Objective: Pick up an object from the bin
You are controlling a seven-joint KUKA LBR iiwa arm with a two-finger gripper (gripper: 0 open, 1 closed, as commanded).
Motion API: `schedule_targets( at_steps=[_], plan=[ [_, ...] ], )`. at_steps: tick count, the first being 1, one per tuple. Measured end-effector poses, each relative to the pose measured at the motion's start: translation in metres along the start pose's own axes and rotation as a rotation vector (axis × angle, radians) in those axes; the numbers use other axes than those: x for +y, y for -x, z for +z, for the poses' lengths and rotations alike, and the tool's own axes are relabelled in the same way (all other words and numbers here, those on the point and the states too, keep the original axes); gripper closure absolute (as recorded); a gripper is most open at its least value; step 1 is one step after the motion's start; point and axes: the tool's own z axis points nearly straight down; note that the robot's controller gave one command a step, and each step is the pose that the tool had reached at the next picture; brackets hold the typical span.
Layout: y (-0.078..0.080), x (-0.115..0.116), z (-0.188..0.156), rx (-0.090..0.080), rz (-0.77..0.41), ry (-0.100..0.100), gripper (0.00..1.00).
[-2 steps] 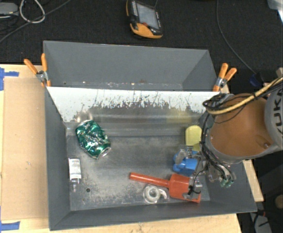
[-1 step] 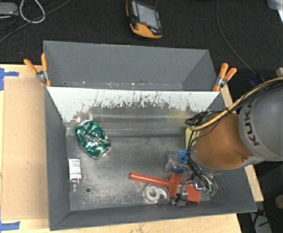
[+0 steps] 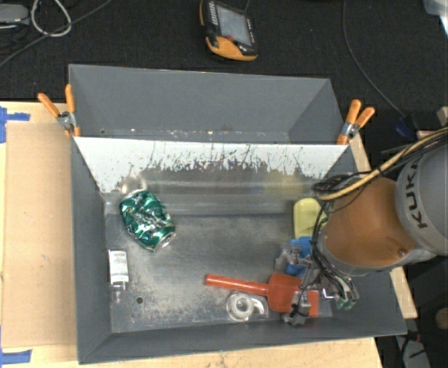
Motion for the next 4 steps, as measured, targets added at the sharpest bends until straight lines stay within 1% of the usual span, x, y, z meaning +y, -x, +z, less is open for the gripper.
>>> schedule_targets(
  at_steps=[1, 2, 3, 4],
  plan=[
    [0.0, 0.026, 0.003, 0.005, -0.051, 0.002, 1.0],
    [0.0, 0.026, 0.003, 0.005, -0.051, 0.002, 1.0],
    [-0.001, 0.027, -0.034, 0.012, -0.052, 0.002, 1.0],
    [0.0, 0.027, -0.053, 0.012, -0.052, 0.003, 1.0]
  ],
)
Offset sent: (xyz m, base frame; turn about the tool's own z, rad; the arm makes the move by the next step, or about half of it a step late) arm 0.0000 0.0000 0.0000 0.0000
